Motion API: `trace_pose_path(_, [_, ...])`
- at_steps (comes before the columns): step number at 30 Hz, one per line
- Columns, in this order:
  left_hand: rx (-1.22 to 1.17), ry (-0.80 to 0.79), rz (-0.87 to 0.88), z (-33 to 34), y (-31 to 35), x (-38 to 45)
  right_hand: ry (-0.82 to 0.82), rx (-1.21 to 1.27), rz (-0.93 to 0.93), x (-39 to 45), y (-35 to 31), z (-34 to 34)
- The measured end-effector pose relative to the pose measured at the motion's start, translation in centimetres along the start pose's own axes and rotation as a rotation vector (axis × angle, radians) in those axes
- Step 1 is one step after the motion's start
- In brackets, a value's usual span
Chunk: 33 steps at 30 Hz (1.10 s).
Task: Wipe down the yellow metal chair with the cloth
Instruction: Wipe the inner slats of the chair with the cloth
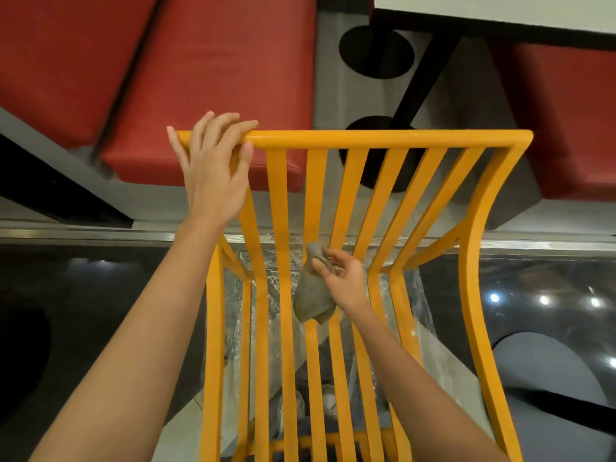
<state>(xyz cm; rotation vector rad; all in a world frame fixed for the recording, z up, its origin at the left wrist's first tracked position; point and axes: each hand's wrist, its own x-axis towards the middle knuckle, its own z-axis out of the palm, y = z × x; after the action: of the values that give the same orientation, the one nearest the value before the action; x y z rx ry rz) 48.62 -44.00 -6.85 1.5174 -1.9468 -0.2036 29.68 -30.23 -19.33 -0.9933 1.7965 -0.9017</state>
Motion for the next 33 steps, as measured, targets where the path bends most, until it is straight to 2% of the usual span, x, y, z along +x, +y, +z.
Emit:
trace_pose_path(4, [-0.243,-0.021,-0.034,0.5,2.3,-4.7,-0.058,0.265,0.229,-2.8,0.8,-2.0])
trace_pose_path(7, [-0.447,-0.202,-0.147,1.8,4.3,-10.5,-0.103,0.404,0.29,-5.5,1.0,-3.3])
trace_pose_path(8, [-0.559,-0.28,-0.273,2.1,5.0,-12.4,-0.113,0.452,0.289,-6.4,0.9,-3.8])
trace_pose_path(12, [-0.985,-0.534,-1.075,1.6,9.0,-18.2,-0.071,0.699,0.292,-10.6,-0.2,-6.3])
trace_pose_path(14, [-1.122,-0.692,-1.298,1.1,11.3,-20.5,-0.015,0.754,0.309,-12.6,-0.3,-7.8])
trace_pose_path(16, [-1.259,-0.789,-1.376,0.8,13.5,-22.3,0.057,0.727,0.321,-14.3,-0.1,-9.4])
trace_pose_path(18, [-1.306,-0.794,-1.361,1.2,15.6,-23.2,0.128,0.719,0.322,-15.9,0.5,-11.2])
trace_pose_path(21, [-1.233,-0.793,-1.201,2.4,19.1,-23.7,0.209,0.774,0.335,-18.4,1.5,-14.6])
trace_pose_path(26, [-1.141,-0.942,-1.01,4.6,27.0,-23.8,0.359,0.941,0.359,-22.3,3.4,-21.2])
trace_pose_path(31, [-1.002,-1.156,-0.593,8.1,36.7,-24.9,0.583,0.93,0.308,-26.8,5.6,-29.4])
trace_pose_path(33, [-0.975,-1.236,-0.471,9.3,41.1,-26.0,0.721,0.904,0.291,-28.8,6.6,-32.8])
